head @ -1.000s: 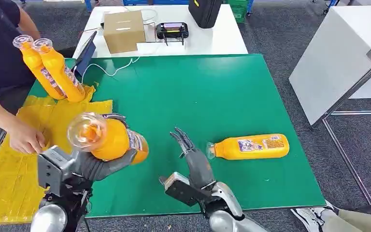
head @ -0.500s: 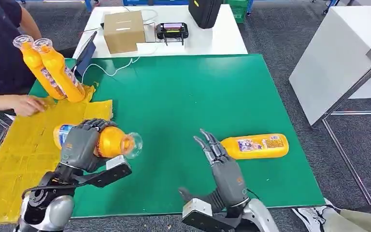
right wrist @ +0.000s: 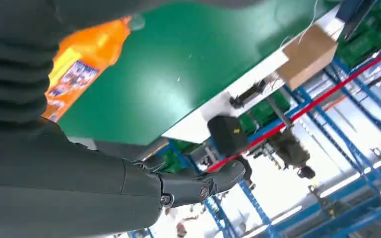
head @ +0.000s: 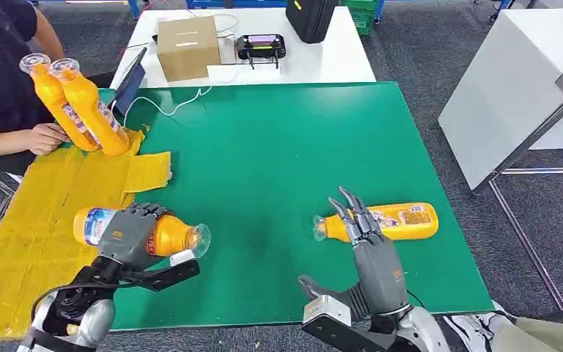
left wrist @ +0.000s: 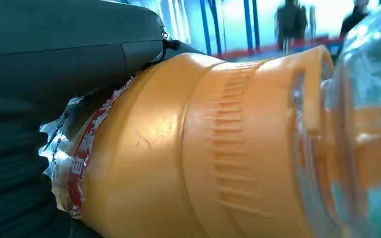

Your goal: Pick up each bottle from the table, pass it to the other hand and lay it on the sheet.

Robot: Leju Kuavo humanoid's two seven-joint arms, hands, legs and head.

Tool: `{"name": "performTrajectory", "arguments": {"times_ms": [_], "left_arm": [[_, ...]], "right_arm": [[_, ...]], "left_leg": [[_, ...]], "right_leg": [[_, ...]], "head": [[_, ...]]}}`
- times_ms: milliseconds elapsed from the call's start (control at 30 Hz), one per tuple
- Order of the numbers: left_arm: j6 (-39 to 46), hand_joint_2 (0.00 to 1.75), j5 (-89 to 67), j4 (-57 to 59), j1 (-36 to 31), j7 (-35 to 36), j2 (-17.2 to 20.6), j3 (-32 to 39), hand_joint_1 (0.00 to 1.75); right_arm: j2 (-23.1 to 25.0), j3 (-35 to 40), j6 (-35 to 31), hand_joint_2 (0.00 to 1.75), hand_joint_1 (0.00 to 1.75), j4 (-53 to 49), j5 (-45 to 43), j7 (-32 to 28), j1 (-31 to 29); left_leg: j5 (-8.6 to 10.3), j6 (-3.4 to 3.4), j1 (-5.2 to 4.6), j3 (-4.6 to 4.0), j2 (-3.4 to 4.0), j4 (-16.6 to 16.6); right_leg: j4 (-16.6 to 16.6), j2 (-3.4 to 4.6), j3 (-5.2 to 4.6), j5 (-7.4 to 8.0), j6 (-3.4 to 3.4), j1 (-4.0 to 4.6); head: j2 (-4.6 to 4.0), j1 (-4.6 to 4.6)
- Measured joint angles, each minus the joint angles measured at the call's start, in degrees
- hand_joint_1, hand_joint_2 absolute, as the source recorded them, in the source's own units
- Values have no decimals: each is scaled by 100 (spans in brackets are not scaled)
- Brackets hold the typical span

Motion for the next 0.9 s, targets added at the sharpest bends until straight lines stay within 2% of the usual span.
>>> {"name": "performTrajectory", "arguments": {"times_ms": [67, 133, 167, 200, 233, 267, 600, 900], "left_arm": [[4, 175, 2, 44, -2, 0, 4, 0, 175], [22, 175, -70, 1062, -113, 0, 166, 0, 175], [39, 175, -70, 1143, -134, 0, 184, 0, 175], [61, 175, -72, 1225, -167, 0, 199, 0, 14], [74, 175, -72, 1305, -210, 0, 203, 0, 0], [85, 0, -74, 1381, -247, 4, 212, 0, 0], [160, 0, -120, 1811, -407, -4, 253, 142, 0], [175, 0, 242, 1329, -47, -207, 361, 372, 0]], "right_arm": [[-4, -11, -2, 175, 0, -10, 0, 0, 6], [-184, -308, 57, 175, 0, -120, -232, -68, 73], [-201, -337, 57, 175, 0, -120, -238, -77, 73], [-216, -356, 59, 175, 0, -120, -243, -83, 73], [-227, -369, 63, 175, 0, -120, -240, -87, 73], [-236, -385, 72, 175, 0, -120, -234, -96, 73], [-328, -603, 245, 175, 0, -111, 37, -90, 67], [-485, -1136, 446, 175, 0, 109, 203, -144, 71]], "left_leg": [[0, 0, 0, 0, 0, 0], [0, 0, 1, 1, -1, 0], [0, 0, 1, 1, -2, 0], [0, 0, 1, 2, -2, 0], [0, 0, 1, 2, -3, 0], [0, 0, 0, 4, -4, 0], [3, 0, 2, 23, -7, -3], [5, -1, 0, 17, -7, -1]], "right_leg": [[0, 0, 0, 0, 0, 0], [1, 0, 2, 0, 0, 2], [1, 0, 3, 0, 0, 1], [1, -1, 6, 0, 0, 1], [1, -2, 8, 0, 0, 1], [1, -2, 10, 0, 0, 1], [1, -8, 35, 0, -1, 2], [0, -8, 27, 0, 0, 0]], "head": [[0, 0], [0, 2], [0, 0], [0, 2], [0, 2], [0, 0], [0, 2], [0, 0]]}}
